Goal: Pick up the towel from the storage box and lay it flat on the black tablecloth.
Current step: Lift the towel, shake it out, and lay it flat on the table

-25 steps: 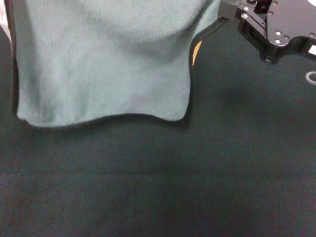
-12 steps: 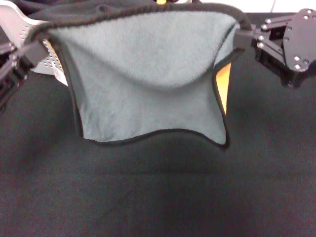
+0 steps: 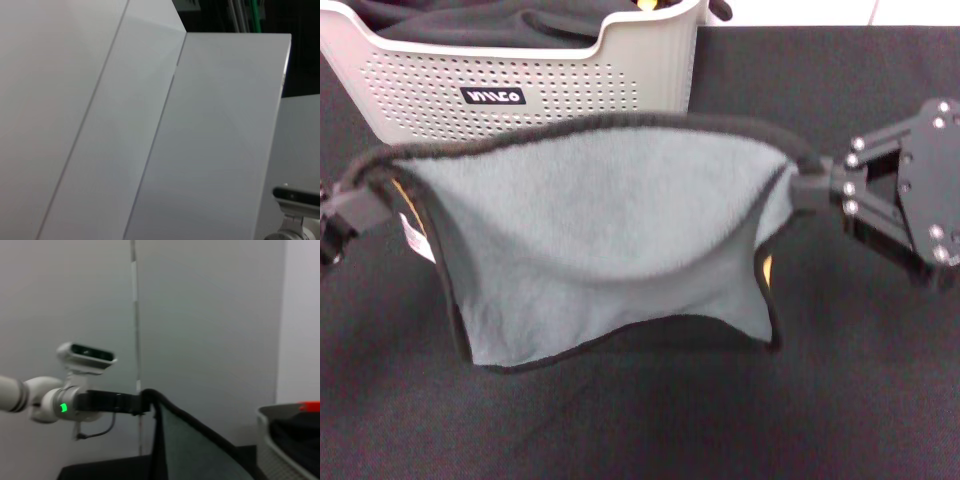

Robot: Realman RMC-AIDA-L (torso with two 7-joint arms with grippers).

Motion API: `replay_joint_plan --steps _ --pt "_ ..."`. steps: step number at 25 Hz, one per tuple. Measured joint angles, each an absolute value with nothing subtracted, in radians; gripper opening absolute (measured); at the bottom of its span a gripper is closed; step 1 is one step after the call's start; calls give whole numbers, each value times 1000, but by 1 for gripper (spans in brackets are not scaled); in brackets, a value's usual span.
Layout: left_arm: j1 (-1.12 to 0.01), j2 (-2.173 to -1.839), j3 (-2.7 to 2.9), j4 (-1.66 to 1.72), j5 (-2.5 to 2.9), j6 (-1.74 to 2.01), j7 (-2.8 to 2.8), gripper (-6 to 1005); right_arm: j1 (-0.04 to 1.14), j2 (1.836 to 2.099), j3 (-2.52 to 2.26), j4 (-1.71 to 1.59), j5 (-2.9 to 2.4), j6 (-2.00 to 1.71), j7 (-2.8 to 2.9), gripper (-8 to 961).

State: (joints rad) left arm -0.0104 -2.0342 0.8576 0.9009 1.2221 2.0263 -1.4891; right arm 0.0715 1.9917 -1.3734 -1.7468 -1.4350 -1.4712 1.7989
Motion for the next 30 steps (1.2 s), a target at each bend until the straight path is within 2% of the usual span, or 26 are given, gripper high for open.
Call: replay_joint_plan --steps 10,19,30 --pt "85 -2022 931 968 1203 2039 -1497 29 10 2002 -1353 -1875 -1446 -1580 1865 2" --pt "226 -1976 1105 1111 1046 2040 -1471 30 -28 2010 -1280 -1966 -1398 -1700 1916 2" --pt "340 -1976 1202 1215 987 2042 -1463 30 -51 2012 -1283 -1944 -1363 -1800 1931 3"
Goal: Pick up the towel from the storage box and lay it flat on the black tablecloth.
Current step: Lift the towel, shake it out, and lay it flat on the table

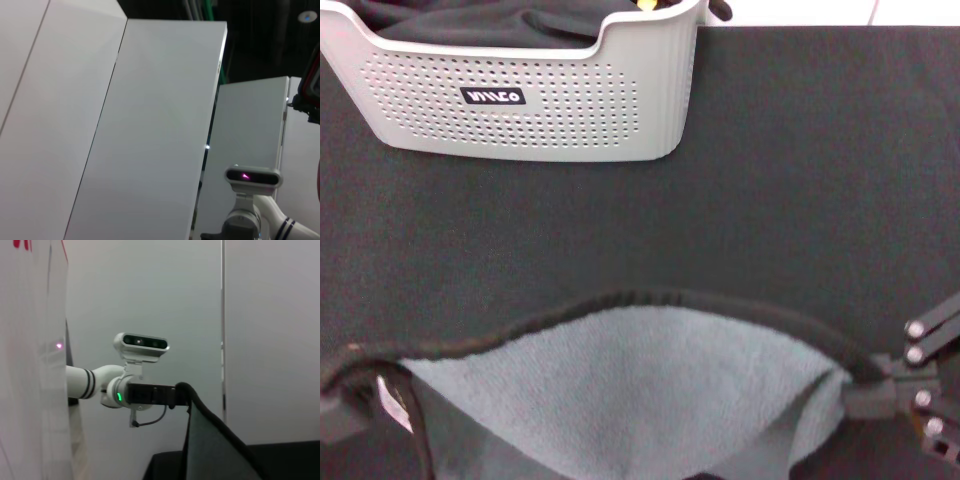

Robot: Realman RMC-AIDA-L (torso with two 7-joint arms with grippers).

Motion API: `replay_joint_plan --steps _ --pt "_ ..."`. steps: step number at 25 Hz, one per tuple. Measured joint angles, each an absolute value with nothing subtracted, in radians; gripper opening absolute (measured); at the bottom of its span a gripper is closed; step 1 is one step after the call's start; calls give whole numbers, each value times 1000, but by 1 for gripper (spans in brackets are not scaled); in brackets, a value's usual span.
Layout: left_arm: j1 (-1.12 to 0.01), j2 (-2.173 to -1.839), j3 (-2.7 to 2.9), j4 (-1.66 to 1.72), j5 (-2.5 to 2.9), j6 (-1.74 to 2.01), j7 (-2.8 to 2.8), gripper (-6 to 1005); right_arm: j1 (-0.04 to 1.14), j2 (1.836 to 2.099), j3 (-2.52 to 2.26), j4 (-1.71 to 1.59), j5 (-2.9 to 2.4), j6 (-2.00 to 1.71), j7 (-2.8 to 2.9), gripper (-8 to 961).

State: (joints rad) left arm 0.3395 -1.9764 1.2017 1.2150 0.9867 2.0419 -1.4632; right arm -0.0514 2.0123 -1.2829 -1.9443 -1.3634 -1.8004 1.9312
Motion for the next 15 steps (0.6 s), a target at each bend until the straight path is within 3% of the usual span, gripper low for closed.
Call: replay_joint_plan --steps 5,8,15 --pt "326 -1979 1201 1179 1052 2041 -1459 30 -43 2013 -1323 -1867 -1404 -1804 1924 3" --pt "264 -1985 1181 1087 1103 2037 -1451 30 -29 2012 -1330 -1790 -1442 -1769 1916 3" --pt "-4 -1986 1112 731 1240 2034 -1400 30 46 2011 -1326 -1590 -1540 -1696 1896 4"
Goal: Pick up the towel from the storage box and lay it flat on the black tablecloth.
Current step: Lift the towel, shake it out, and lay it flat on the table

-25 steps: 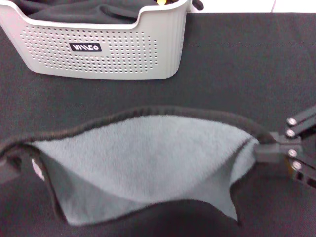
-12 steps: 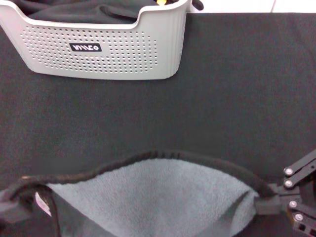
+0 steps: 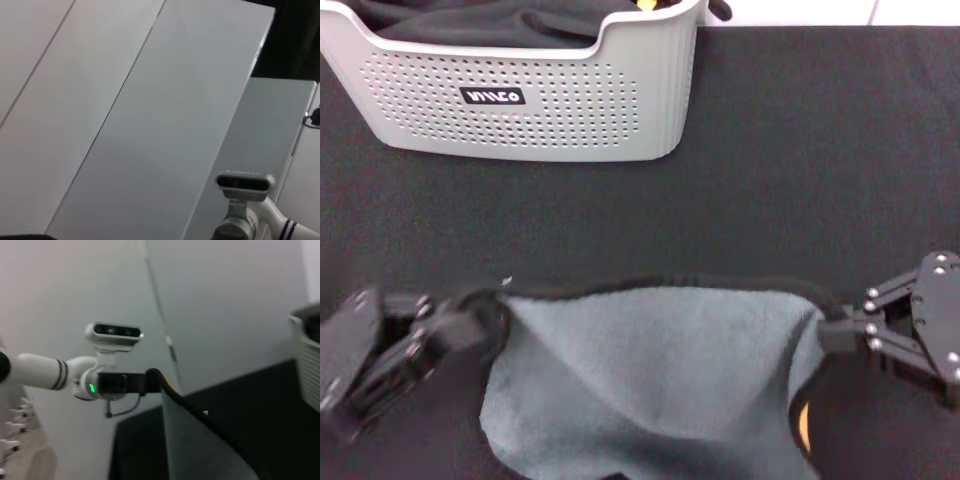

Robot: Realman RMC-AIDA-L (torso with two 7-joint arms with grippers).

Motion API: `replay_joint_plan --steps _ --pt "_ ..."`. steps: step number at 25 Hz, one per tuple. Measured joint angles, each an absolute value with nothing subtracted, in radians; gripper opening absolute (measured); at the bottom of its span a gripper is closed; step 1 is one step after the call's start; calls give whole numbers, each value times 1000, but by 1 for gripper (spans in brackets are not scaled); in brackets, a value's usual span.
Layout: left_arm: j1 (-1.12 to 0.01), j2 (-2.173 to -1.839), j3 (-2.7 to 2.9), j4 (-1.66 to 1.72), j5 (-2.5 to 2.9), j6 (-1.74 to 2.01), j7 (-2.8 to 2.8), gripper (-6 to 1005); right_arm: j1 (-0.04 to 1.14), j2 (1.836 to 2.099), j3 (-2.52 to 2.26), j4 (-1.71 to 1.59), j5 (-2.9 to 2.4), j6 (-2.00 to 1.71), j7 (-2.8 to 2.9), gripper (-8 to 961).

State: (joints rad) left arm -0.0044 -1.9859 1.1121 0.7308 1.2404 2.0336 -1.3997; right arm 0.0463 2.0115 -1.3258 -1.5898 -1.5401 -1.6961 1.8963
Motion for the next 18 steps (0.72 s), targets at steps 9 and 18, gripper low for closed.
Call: replay_joint_plan --steps 9,18 --pt "-280 -1988 1075 486 1332 2015 -1296 30 159 2007 -1261 -1366 -1616 -1575 1814 4" --pt "-394 -2024 1075 445 1342 1782 -1289 31 361 2008 -1145 -1074 -1724 -1531 1750 5"
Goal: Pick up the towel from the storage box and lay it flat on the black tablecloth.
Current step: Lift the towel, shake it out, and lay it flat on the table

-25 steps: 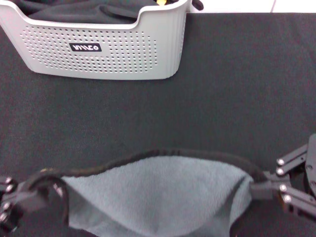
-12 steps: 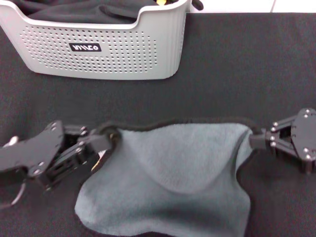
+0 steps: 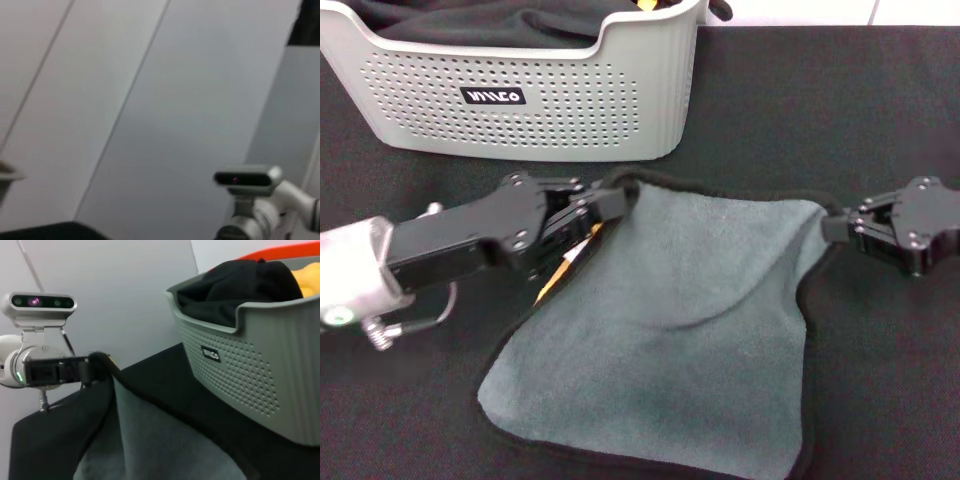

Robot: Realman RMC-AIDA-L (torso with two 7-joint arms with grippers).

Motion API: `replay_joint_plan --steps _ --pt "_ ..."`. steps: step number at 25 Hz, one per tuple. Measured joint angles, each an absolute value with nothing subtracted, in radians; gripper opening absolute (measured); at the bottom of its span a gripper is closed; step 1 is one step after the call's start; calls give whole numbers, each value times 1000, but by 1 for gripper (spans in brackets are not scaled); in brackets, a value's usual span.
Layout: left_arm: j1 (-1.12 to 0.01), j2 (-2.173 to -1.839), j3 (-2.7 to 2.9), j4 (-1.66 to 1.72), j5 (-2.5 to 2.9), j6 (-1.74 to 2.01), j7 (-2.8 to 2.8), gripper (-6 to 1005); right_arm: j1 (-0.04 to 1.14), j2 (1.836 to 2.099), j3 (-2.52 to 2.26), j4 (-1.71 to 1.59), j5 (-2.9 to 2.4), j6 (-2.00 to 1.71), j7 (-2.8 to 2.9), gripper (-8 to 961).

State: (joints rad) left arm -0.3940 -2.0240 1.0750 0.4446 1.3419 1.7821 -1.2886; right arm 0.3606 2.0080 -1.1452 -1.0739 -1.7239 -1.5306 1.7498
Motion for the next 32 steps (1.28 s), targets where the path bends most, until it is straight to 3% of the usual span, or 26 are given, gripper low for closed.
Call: replay_joint_plan --steps 6,32 --pt "-421 -2034 1076 424 1353 1658 -1259 31 449 2005 -1127 -929 -1735 -1461 1702 5" --pt "-436 -2095 985 320 1319 1234 -992 31 585 2024 -1220 -703 -1788 -1103 1666 6"
